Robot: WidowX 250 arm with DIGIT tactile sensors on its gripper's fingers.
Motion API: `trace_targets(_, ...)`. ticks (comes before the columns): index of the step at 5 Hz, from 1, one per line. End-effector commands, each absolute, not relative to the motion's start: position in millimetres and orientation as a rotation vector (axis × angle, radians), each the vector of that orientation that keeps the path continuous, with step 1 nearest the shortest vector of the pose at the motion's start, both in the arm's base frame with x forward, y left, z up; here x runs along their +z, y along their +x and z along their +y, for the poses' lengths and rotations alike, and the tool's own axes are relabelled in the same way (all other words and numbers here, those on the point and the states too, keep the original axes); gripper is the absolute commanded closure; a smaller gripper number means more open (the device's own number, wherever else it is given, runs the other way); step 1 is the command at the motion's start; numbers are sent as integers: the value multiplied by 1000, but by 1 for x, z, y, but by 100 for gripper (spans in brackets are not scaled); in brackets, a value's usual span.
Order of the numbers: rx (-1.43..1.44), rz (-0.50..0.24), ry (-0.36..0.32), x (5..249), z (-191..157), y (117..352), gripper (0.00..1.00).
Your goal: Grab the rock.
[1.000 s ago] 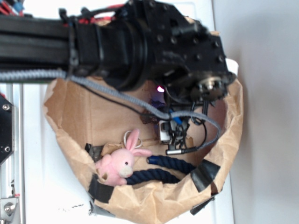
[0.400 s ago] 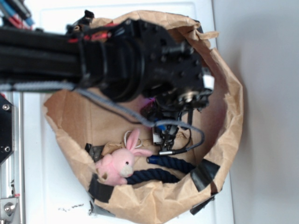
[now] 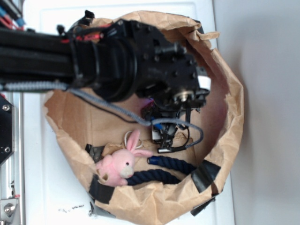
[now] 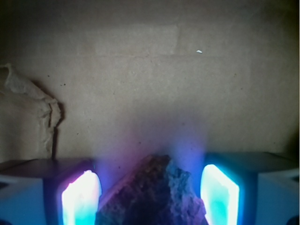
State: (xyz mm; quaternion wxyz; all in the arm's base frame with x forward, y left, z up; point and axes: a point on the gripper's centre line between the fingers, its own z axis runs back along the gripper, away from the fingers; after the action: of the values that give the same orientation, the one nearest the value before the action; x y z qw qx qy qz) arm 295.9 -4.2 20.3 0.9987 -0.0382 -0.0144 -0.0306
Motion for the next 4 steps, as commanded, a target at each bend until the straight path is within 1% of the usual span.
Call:
trace_targets(1, -51, -29, -144, 59, -3, 303, 100)
trace_targets(2, -29, -38, -165, 104, -11, 290, 100)
trace_targets(3, -29, -27, -171, 149, -17, 274, 100)
trace_targets(4, -2, -72, -159, 186, -19, 256, 100)
